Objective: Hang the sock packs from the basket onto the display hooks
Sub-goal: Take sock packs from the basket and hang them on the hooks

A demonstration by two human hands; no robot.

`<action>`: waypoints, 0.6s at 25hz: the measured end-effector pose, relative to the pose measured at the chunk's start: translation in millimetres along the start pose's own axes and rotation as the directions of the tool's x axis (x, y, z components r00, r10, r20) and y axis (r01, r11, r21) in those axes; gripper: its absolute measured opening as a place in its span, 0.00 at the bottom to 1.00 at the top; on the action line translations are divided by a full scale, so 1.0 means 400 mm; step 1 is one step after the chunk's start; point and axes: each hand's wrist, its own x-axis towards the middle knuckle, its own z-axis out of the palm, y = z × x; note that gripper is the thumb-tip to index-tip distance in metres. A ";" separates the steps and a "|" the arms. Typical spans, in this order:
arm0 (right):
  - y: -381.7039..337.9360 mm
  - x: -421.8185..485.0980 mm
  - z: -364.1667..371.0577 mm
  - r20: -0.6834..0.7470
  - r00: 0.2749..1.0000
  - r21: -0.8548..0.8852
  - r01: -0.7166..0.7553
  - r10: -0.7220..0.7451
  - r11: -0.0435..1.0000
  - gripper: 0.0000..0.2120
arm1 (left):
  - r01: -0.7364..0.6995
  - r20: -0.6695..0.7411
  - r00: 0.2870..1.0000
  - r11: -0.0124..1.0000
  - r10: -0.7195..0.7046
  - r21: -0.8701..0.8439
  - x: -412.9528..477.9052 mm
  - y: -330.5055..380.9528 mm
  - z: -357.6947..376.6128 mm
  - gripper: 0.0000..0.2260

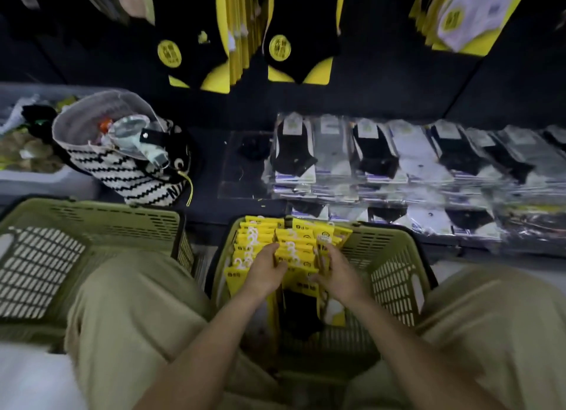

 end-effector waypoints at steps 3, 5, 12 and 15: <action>-0.011 0.019 0.058 -0.015 0.998 0.138 -0.051 0.054 0.989 0.40 | 0.010 -0.026 1.000 0.999 -0.009 0.052 0.002 -0.011 0.003 0.21; -0.013 0.035 0.079 -0.088 0.991 0.113 -0.093 0.103 0.989 0.35 | 0.022 -0.028 0.999 0.999 -0.021 0.035 -0.001 -0.015 0.002 0.20; -0.003 0.040 0.087 -0.033 0.992 0.162 -0.113 0.120 0.980 0.33 | 0.022 0.081 0.996 0.999 -0.020 -0.024 -0.012 -0.017 0.005 0.24; 0.056 0.017 0.042 0.098 0.985 0.236 -0.163 0.143 0.958 0.32 | 0.074 0.113 0.991 0.995 -0.066 -0.066 -0.033 -0.023 0.030 0.29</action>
